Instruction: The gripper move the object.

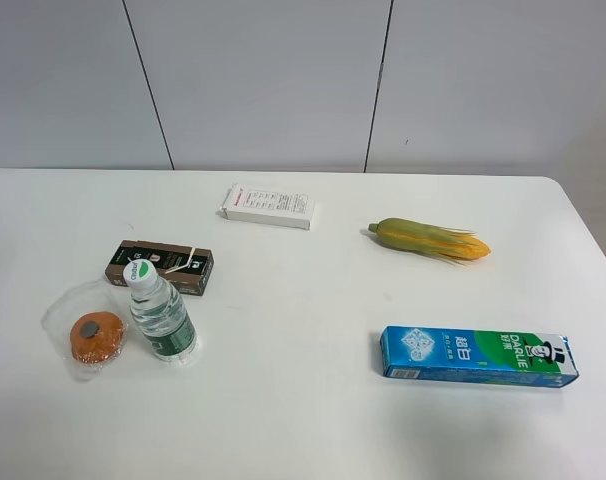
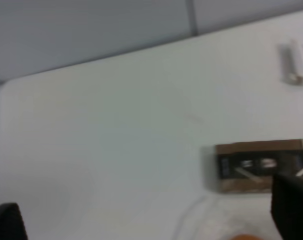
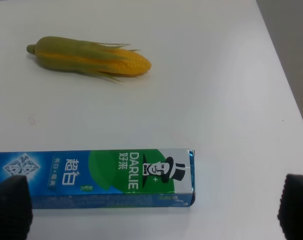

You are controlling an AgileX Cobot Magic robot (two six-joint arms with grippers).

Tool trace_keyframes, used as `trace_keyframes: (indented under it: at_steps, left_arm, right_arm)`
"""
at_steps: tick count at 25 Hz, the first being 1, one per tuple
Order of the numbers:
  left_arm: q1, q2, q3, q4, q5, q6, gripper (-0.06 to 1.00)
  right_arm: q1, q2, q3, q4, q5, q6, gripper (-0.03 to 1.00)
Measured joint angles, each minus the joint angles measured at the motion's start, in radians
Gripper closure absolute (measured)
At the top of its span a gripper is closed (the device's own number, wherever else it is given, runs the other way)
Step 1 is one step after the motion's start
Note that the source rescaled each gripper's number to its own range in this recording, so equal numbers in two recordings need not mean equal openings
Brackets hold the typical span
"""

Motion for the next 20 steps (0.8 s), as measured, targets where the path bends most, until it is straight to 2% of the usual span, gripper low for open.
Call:
trace_keyframes:
  at_steps: [4,10,14,17,20]
  left_arm:
    - [0.081,-0.122,-0.009,-0.042,0.084,0.038,-0.05]
    - [0.087,-0.343,-0.009,-0.136,0.224,0.039,-0.05]
    - [0.087,-0.491,-0.009,-0.209,0.244,0.01,-0.05]
    - [0.087,-0.603,0.026,-0.218,0.263,0.005,-0.06]
    - [0.087,-0.724,0.12,-0.218,0.259,0.004,-0.06]
  right_arm:
    - [0.0,0.0,0.0,0.0,0.0,0.0,-0.03]
    - [0.0,0.0,0.0,0.0,0.0,0.0,-0.03]
    - [0.0,0.0,0.0,0.0,0.0,0.0,-0.03]
    - [0.0,0.0,0.0,0.0,0.0,0.0,-0.03]
    - [0.0,0.0,0.0,0.0,0.0,0.0,-0.03]
